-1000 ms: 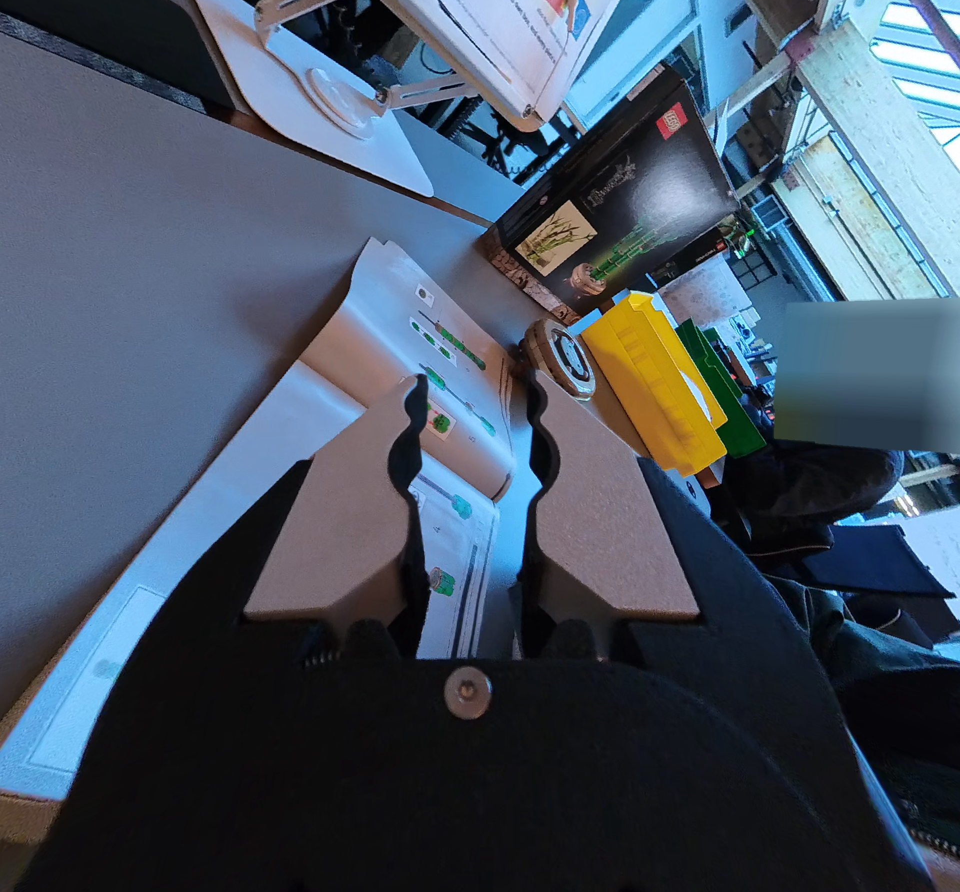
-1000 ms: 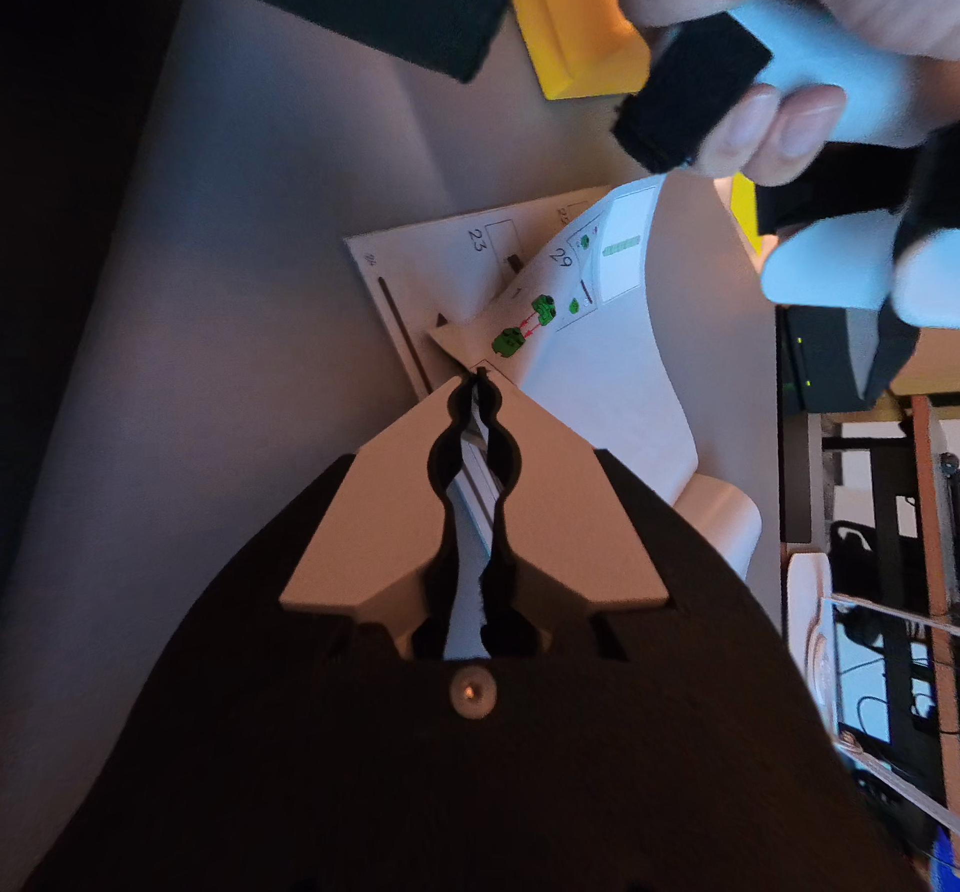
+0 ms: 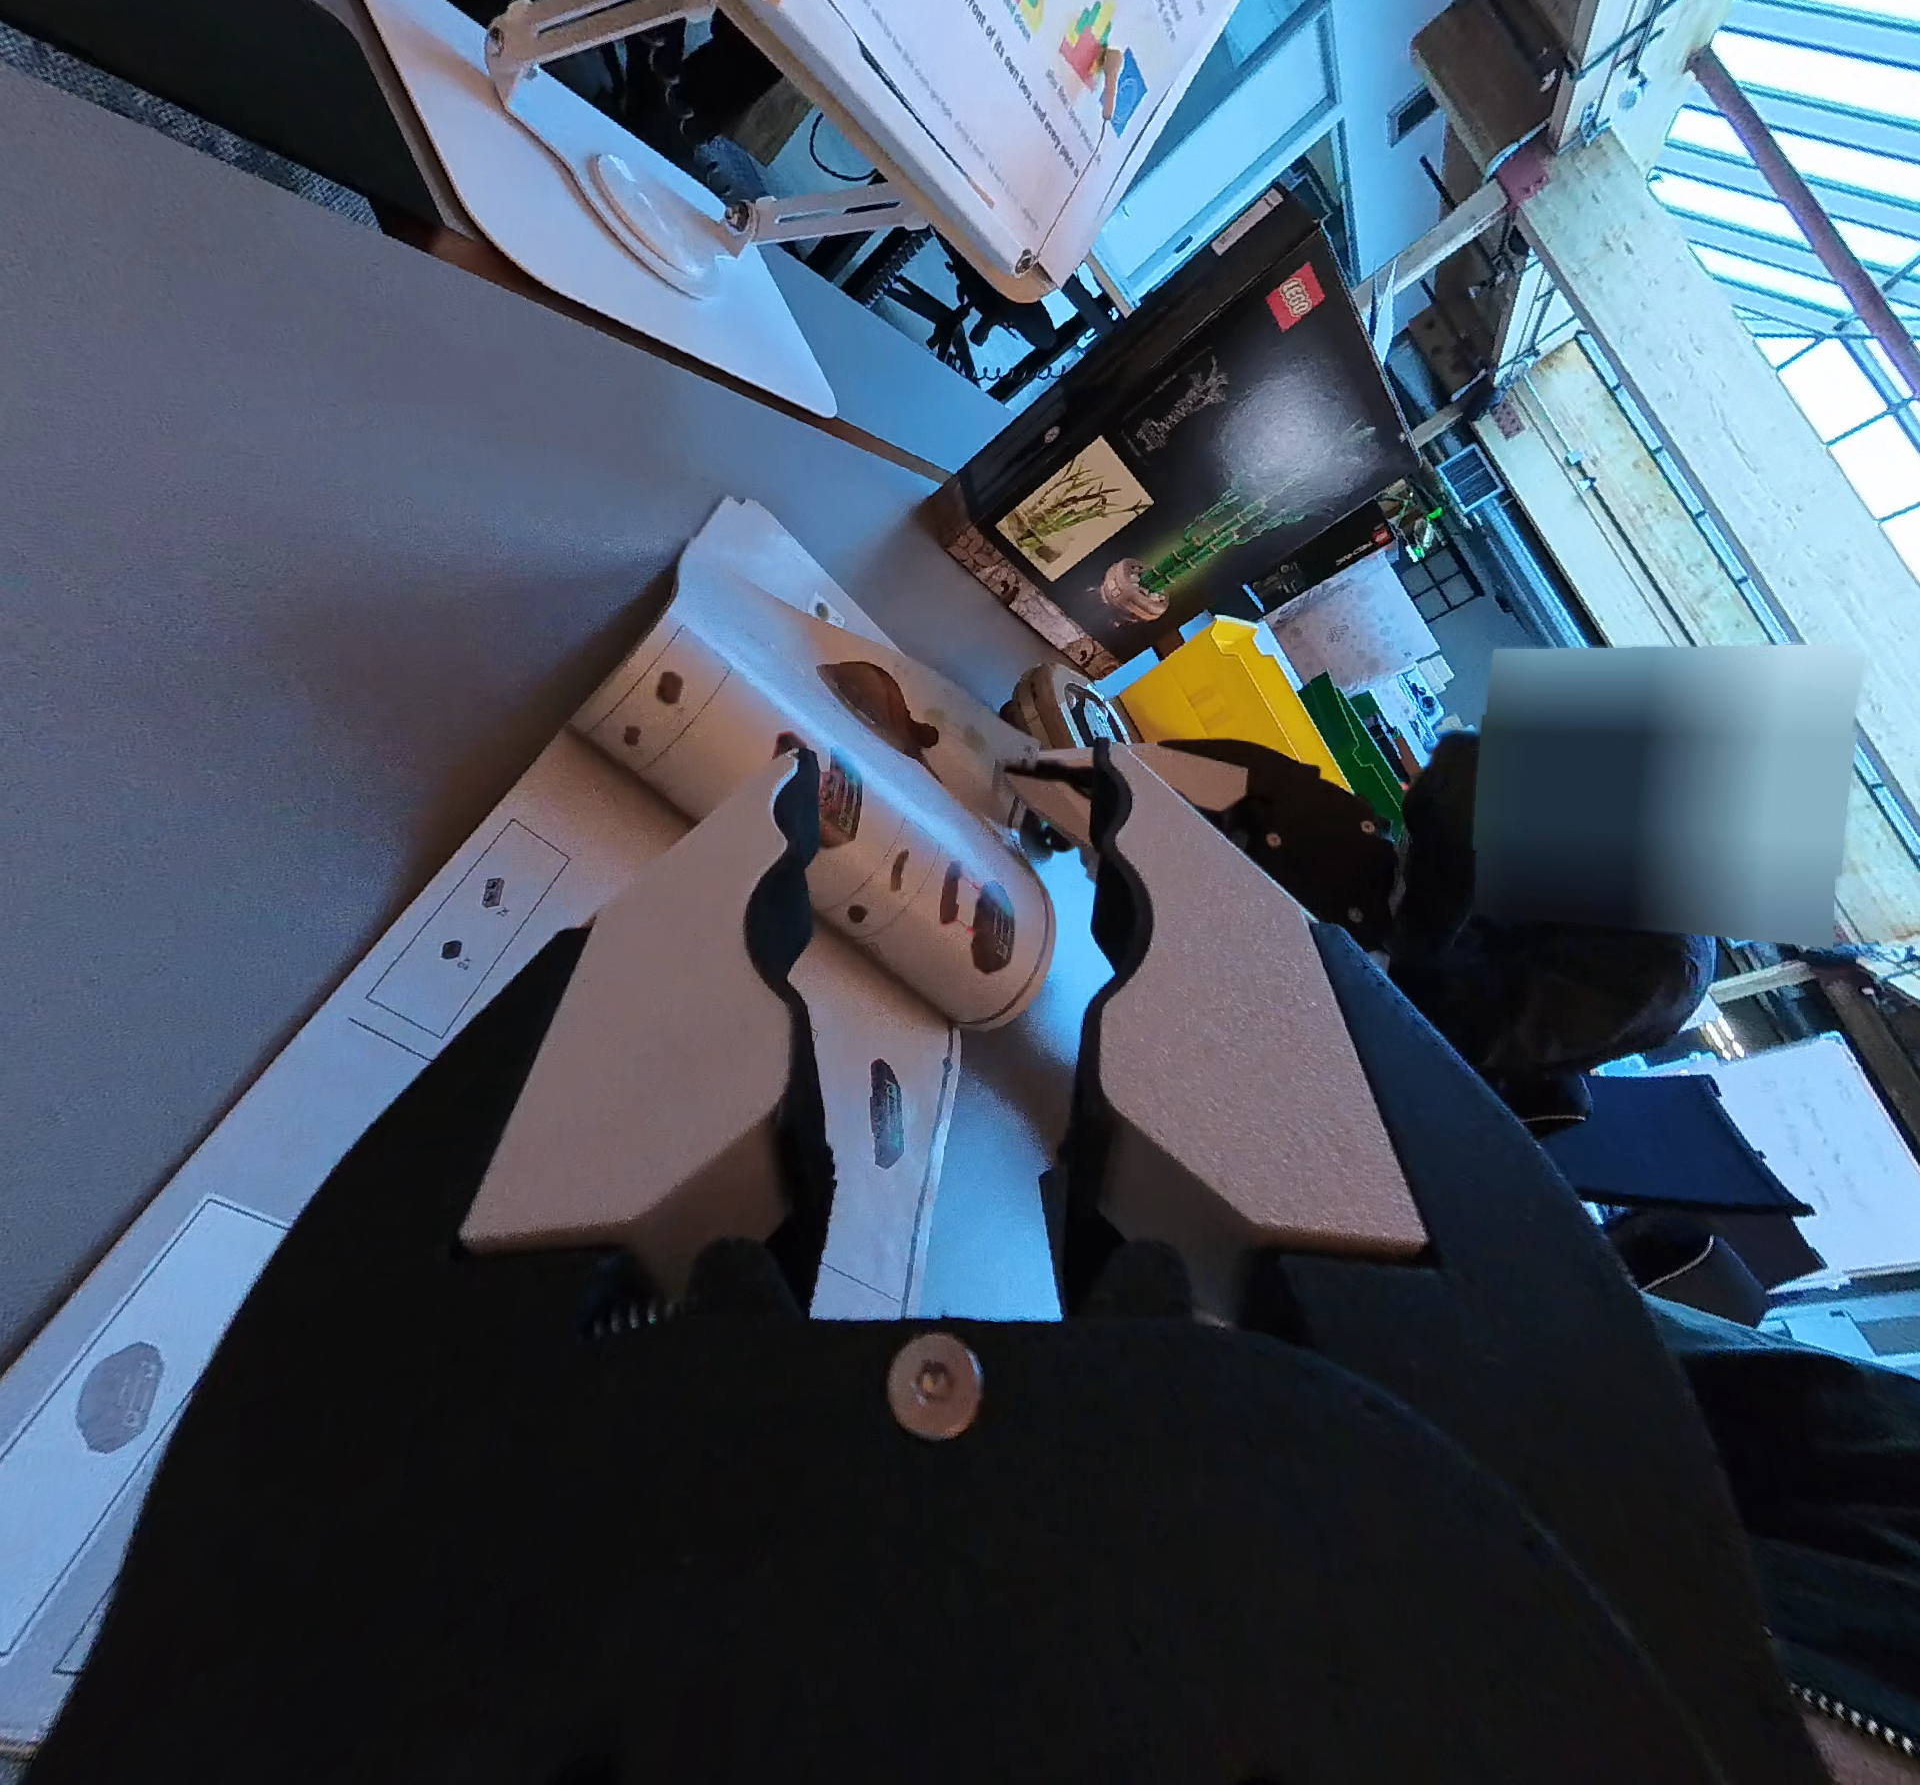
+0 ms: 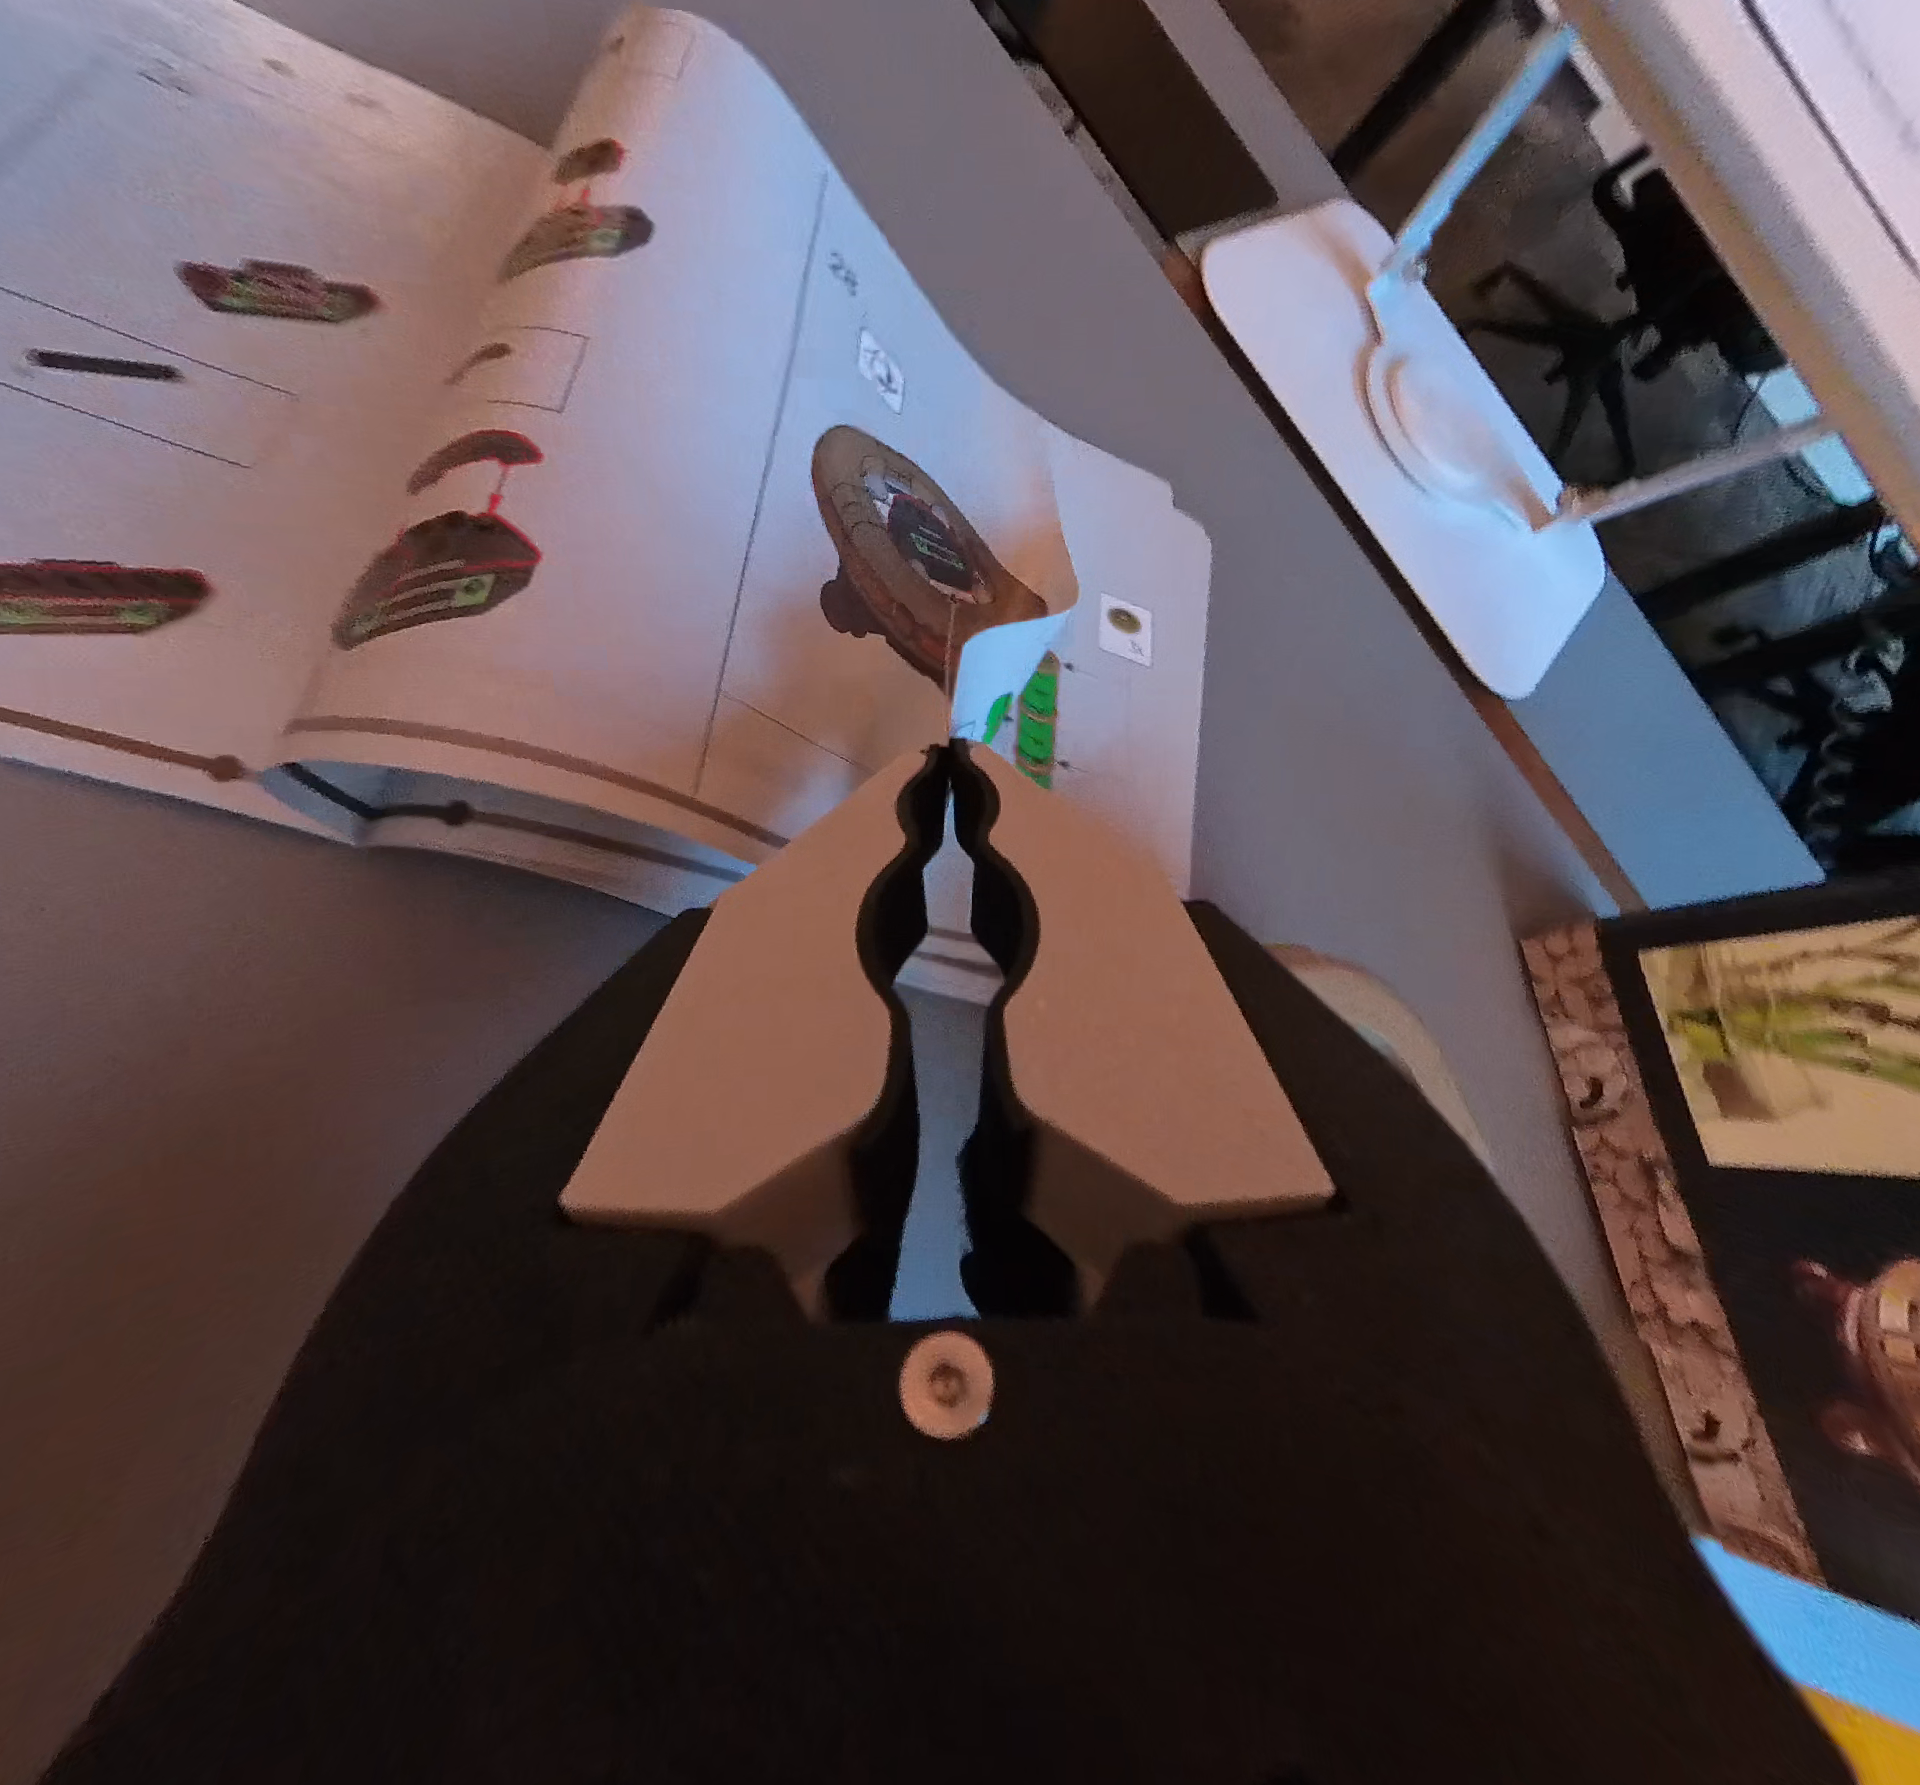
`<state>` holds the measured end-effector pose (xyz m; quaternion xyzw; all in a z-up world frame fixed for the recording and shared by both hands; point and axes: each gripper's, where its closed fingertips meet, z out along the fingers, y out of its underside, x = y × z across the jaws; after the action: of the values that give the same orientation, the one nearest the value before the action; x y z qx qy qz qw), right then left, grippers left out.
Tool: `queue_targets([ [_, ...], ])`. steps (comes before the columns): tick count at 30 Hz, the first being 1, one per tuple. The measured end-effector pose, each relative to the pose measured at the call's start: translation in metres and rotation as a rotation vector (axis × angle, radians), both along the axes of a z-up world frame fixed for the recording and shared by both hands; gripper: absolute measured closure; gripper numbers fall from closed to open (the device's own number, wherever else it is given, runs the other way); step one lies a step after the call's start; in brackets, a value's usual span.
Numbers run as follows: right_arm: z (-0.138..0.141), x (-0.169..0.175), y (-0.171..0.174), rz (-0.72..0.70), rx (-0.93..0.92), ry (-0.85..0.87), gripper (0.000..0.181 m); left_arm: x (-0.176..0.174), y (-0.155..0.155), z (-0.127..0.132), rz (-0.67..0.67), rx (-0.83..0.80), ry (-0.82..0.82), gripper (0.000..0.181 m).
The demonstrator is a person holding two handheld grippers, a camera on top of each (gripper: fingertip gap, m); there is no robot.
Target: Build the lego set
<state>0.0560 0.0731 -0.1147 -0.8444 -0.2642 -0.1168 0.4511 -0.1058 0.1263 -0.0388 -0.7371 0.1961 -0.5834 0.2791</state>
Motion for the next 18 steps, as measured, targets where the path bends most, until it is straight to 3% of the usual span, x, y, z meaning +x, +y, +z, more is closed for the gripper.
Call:
queue_targets([
  [3,-0.002,0.013,0.002,-0.053,-0.005,0.040,0.180,0.000,0.000,-0.003,-0.004,-0.011,0.011,0.130],
  [8,0.012,0.040,0.005,-0.165,0.061,0.049,0.161,0.010,-0.013,-0.016,-0.088,-0.045,0.061,0.131],
  [15,0.054,0.051,0.002,-0.161,0.242,0.108,0.161,0.034,-0.040,-0.051,-0.228,-0.035,0.221,0.134],
  [18,0.058,0.052,0.000,-0.146,0.250,0.092,0.162,0.040,-0.047,-0.062,-0.262,-0.035,0.270,0.134],
])
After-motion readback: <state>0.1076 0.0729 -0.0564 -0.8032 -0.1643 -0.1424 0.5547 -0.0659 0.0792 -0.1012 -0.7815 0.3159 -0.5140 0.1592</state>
